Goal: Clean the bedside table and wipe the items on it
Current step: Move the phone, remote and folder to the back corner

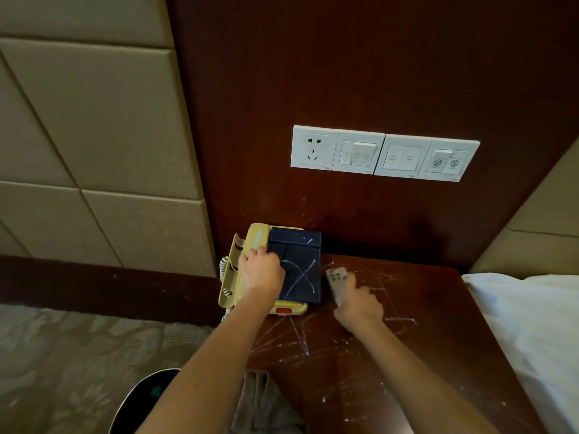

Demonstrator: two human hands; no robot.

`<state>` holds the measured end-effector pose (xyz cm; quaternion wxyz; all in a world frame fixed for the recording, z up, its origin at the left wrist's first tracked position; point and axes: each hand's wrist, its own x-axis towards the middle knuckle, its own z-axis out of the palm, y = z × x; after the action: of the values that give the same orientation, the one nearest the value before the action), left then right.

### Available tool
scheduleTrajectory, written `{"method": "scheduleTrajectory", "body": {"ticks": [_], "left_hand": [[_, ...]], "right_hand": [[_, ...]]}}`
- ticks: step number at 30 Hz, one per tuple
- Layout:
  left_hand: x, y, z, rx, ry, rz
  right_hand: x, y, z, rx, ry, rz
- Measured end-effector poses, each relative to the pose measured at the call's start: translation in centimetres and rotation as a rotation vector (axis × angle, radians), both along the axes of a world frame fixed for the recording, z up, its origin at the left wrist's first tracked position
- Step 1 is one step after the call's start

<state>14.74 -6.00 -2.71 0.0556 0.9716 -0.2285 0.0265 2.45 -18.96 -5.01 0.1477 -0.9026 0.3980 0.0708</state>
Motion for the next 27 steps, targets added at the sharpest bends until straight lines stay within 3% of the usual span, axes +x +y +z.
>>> {"method": "scheduleTrajectory", "body": {"ticks": [3, 6, 13, 18, 21, 27], "left_hand": [[0.3, 0.3, -0.1, -0.066, 0.012, 0.027], [0.2, 0.4, -0.2, -0.104, 0.026, 0.036], [0.5, 1.1, -0.4, -0.083, -0.003, 0.027], [1.1, 0.9, -0.9, -0.1, -0.015, 0.039], [1.1, 1.0, -1.1, -0.13, -0.039, 0.037], [0.5, 1.5, -0.6, -0.102, -0.035, -0.007]], "right_hand": [[1.3, -0.6, 1.7, 0.046, -0.208, -0.159], [3.7, 1.2, 2.8, 0.05, -0.344, -0.118], [7.5, 5.6, 3.2, -0.015, -0.148, 0.054], [7.8, 5.7, 3.0, -0.047, -0.171, 0.249], [7.7, 5.3, 3.0, 0.042, -0.185, 0.248], [7.1, 5.1, 3.6, 0.017, -0.161, 0.279]]}}
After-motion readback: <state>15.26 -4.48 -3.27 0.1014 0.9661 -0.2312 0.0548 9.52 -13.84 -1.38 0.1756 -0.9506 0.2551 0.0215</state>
